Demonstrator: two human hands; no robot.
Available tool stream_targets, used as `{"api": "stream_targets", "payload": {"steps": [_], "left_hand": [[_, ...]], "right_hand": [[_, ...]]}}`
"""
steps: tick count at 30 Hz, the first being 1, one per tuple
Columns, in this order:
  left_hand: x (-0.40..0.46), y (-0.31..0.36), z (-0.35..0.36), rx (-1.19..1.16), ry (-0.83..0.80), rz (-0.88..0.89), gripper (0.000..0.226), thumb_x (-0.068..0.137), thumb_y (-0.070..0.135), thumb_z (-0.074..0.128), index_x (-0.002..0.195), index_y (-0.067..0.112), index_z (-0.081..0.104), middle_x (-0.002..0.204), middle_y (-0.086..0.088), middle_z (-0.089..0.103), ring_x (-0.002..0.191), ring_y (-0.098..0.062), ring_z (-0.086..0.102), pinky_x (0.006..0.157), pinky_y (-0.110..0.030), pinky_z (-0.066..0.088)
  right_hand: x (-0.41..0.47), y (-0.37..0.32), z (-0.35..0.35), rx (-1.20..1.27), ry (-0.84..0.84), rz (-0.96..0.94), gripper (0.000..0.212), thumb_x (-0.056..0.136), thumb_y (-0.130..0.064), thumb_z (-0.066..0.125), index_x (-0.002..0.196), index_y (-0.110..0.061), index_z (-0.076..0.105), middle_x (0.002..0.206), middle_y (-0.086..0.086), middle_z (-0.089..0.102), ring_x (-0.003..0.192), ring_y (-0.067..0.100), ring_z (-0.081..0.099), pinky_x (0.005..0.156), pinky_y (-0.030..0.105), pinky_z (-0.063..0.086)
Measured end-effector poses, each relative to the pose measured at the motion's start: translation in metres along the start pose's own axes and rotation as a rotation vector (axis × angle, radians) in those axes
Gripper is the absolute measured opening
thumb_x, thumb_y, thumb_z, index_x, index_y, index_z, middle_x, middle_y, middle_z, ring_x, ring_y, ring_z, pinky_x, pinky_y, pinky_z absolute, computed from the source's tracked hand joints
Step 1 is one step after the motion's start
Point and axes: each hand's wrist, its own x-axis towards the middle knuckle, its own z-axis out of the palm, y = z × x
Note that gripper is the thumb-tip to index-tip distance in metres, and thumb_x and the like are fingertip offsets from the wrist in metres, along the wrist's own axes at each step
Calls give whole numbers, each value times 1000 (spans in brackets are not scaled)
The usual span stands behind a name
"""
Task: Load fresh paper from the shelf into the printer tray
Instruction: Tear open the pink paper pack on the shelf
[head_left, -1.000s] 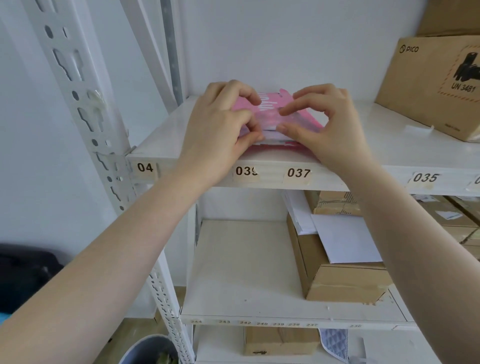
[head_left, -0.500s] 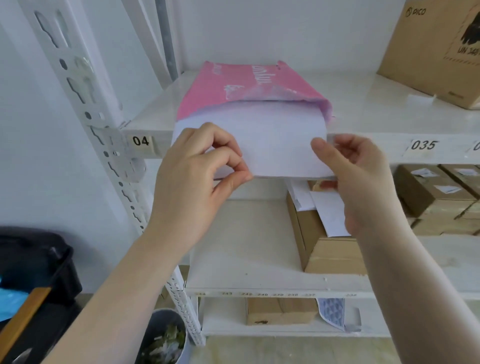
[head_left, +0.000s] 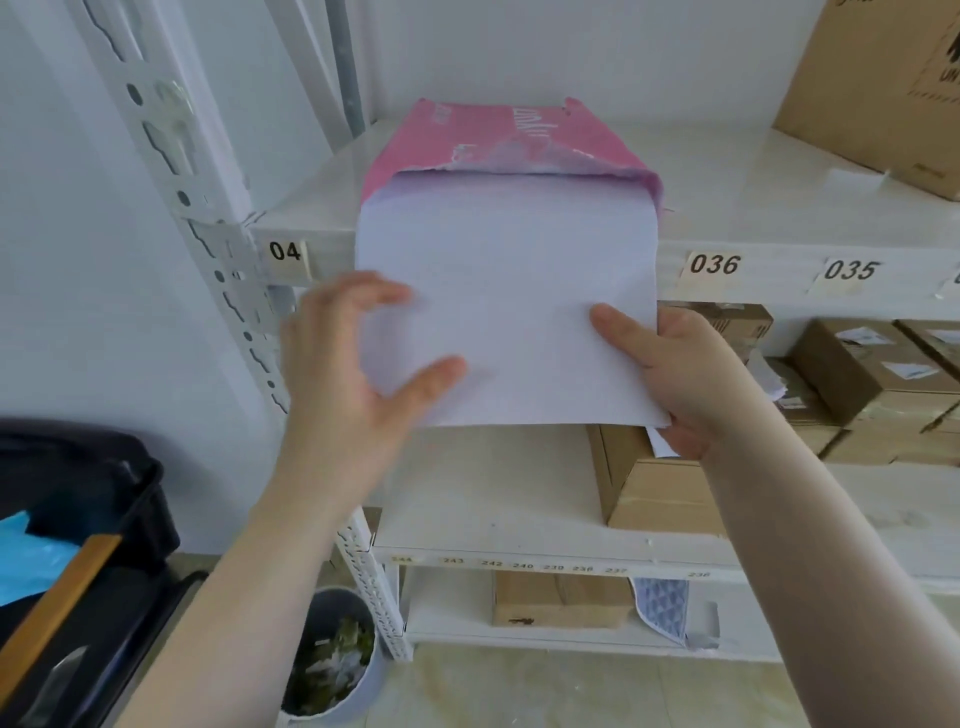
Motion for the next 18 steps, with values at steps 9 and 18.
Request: {"api": "stream_targets", "payload": {"steps": [9,18], "left_hand": [[-4,-8,-9,-780,-429,-829,46,66,60,55,93,28,74,97,3,77,87,-14,74,65,-29,59],[-64,-25,1,-682,-409,-791,31,71,32,66,95,14,71,93,-4,77,82,-21,74,70,-32,61]], "right_hand": [[-33,46,-14,-12,-24,28,14,84,-23,63,82,-13,72,80,2,78,72,16,74,59,28,59],[-76,94,-25,74,-132,223,21,74,-24,65,85,-8,72,83,7,77,73,20,74,58,27,57]]}}
